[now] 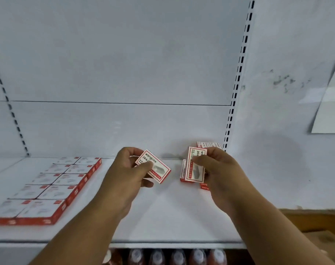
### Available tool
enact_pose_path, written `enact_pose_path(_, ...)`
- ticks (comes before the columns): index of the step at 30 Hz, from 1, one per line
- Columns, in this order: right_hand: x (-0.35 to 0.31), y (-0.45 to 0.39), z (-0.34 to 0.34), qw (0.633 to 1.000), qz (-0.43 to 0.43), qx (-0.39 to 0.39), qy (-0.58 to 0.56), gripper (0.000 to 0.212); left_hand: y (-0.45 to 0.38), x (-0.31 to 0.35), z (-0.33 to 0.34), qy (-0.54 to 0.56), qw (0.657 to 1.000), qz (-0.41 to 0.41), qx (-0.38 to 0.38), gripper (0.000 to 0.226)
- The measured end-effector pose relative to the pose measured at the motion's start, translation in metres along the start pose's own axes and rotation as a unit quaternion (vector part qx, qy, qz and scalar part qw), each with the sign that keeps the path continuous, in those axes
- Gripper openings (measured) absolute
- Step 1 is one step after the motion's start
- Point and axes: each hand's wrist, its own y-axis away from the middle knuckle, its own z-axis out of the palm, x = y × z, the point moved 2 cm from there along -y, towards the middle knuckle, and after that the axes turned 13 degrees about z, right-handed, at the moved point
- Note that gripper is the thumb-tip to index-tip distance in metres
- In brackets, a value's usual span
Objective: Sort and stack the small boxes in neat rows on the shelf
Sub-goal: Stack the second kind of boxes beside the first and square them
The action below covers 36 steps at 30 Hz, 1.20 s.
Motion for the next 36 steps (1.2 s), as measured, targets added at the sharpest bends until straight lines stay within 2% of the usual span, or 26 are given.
enact_pose_path(2, 0.009, 0.007, 0.013, 1.000, -0.008, 0.016, -0.001, 0.027, 0.008, -0.003, -0.015, -0.035, 0.999, 0.009, -0.004, 0.023)
enact_pose_path(5, 0.025, 0.024, 0.035, 0.998, -0.019, 0.026, 0.051, 0.043, 0.023, -0.005, -0.037, -0.095, 0.995, 0.014, -0.033, 0.036)
enact_pose_path(7, 0.035, 0.033, 0.044, 0.992, -0.016, 0.054, 0.116, 0.036, 0.032, -0.006, -0.049, -0.188, 0.978, 0.029, -0.088, 0.044)
enact_pose_path(10, 0.047, 0.049, 0.051, 0.970, -0.015, 0.090, 0.224, 0.021, 0.040, -0.009, -0.065, -0.326, 0.929, 0.060, -0.165, 0.032)
enact_pose_path(13, 0.054, 0.062, 0.056, 0.920, -0.037, 0.118, 0.371, 0.013, 0.044, -0.013, -0.078, -0.400, 0.885, 0.101, -0.217, 0.024)
enact_pose_path(16, 0.057, 0.066, 0.057, 0.861, -0.052, 0.145, 0.484, 0.008, 0.041, -0.017, -0.084, -0.440, 0.848, 0.136, -0.262, 0.025)
enact_pose_path(19, 0.059, 0.068, 0.057, 0.822, -0.073, 0.129, 0.549, 0.020, 0.037, -0.023, -0.085, -0.467, 0.820, 0.151, -0.296, 0.031)
enact_pose_path(25, 0.055, 0.072, 0.050, 0.803, -0.075, 0.053, 0.589, 0.042, 0.047, -0.026, -0.083, -0.465, 0.800, 0.187, -0.329, 0.047)
enact_pose_path(36, 0.053, 0.059, 0.043, 0.807, -0.117, -0.014, 0.578, 0.034, 0.051, -0.029, -0.079, -0.443, 0.827, 0.197, -0.283, 0.043)
